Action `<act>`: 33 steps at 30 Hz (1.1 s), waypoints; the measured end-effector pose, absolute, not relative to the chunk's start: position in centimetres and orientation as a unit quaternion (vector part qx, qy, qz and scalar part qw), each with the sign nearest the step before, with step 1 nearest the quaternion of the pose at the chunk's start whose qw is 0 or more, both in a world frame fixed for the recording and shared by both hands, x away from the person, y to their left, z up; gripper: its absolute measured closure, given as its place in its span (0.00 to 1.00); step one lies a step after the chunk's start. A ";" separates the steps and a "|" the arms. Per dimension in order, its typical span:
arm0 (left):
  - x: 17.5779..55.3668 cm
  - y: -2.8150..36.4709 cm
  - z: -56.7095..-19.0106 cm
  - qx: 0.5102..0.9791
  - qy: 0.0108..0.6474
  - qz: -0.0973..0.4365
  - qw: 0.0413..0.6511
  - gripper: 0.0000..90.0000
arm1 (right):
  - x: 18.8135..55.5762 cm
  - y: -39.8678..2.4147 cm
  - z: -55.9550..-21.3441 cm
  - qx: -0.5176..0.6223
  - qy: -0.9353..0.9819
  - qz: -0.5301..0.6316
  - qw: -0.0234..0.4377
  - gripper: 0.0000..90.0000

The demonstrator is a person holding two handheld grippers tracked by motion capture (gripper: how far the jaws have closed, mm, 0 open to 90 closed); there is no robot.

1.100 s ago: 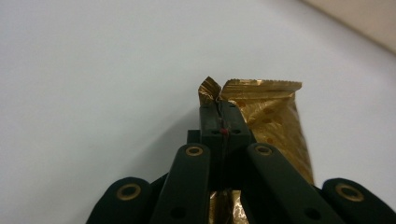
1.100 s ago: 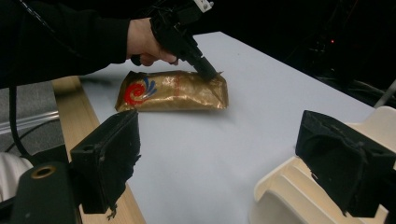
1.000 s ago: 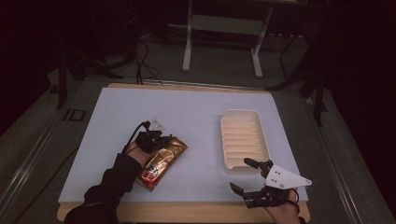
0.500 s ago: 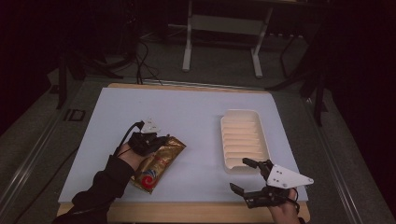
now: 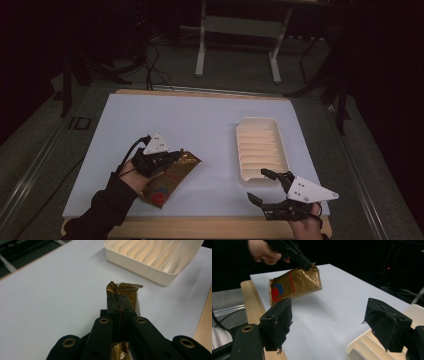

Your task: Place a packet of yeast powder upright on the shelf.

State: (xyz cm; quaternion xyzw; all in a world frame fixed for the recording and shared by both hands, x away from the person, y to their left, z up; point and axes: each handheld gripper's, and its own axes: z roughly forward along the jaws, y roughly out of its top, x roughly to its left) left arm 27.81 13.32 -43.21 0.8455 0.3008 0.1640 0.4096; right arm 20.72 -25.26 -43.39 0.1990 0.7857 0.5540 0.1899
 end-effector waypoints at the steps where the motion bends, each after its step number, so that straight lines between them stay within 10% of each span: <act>1: 27.4 13.3 -43.0 0.843 0.303 0.166 0.413 1.00 | 20.7 -25.2 -43.3 0.198 0.786 0.552 0.194 0.25; 24: 25.2 12.8 -40.0 0.757 0.280 0.178 0.562 1.00 | 21.3 -24.1 -40.4 0.158 0.789 0.540 0.248 0.19; 33: 25.1 12.0 -40.1 0.719 0.279 0.177 0.612 1.00 | 23.2 -23.0 -40.0 0.220 0.792 0.537 0.190 0.12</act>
